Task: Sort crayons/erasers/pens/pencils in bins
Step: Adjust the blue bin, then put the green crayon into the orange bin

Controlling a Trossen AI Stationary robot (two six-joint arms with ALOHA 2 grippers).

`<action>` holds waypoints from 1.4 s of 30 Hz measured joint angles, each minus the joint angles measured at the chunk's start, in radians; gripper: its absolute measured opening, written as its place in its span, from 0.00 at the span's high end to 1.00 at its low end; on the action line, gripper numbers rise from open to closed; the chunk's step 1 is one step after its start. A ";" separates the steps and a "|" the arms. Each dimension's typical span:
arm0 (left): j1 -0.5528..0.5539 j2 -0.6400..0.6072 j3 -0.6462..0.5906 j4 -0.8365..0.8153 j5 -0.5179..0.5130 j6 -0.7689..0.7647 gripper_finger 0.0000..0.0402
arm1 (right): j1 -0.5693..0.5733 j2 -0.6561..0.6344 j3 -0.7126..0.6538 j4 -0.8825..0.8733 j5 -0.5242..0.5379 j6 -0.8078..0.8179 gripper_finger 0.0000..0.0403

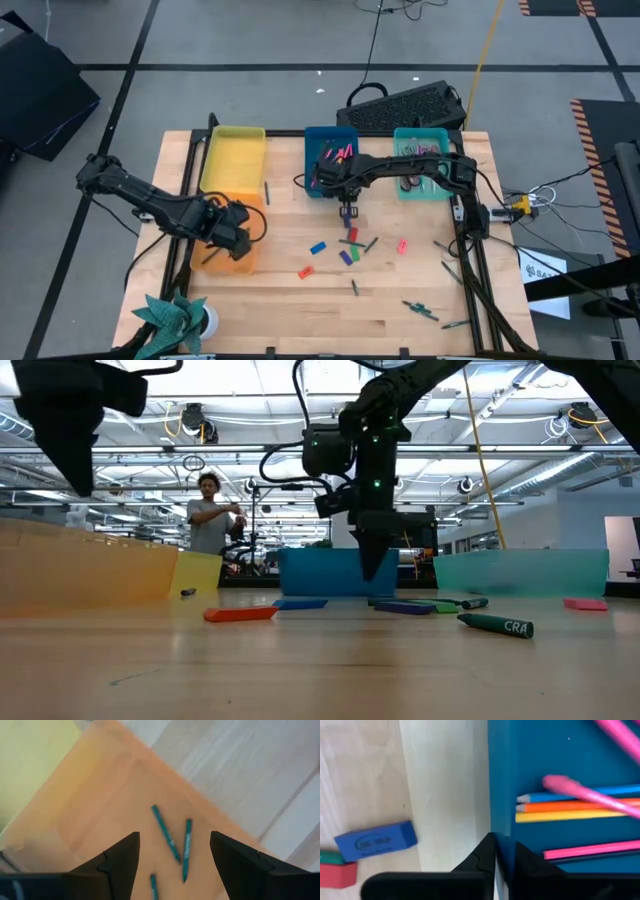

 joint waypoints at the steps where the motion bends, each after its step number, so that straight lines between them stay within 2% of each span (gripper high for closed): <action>1: 0.000 0.000 0.000 0.017 -0.007 -0.004 0.39 | -0.001 0.000 0.000 -0.001 0.001 0.005 0.95; 6: 0.008 0.000 0.000 0.080 -0.017 -0.026 0.39 | 0.001 0.000 0.000 0.003 0.004 -0.011 0.86; 10: 0.080 0.000 0.000 0.083 0.038 -0.050 0.39 | 0.010 -0.031 0.000 -0.002 0.008 -0.008 0.75; 13: 0.152 0.000 0.003 0.090 0.078 -0.005 0.39 | 0.021 -0.089 0.000 0.004 0.011 0.004 0.67; 17: 0.236 0.005 0.042 0.159 0.095 0.079 0.39 | 0.037 -0.191 0.000 0.026 0.076 0.034 0.58; 23: 0.307 0.115 0.166 0.322 0.088 0.182 0.39 | 0.042 -0.345 0.000 0.056 0.113 0.182 0.50; 28: 0.390 0.272 0.286 0.250 0.003 0.115 0.39 | 0.061 -0.454 0.000 0.061 0.143 0.251 0.46; 31: 0.446 0.348 0.304 0.229 -0.042 0.070 0.39 | 0.090 -0.504 0.000 0.060 0.172 0.277 0.46; 36: 0.544 0.445 0.301 0.234 -0.010 0.019 0.39 | 0.162 -0.556 0.000 0.037 0.222 0.359 0.48; 42: 0.615 0.532 0.301 0.254 0.011 -0.054 0.39 | 0.270 -0.561 0.000 0.040 0.269 0.411 0.51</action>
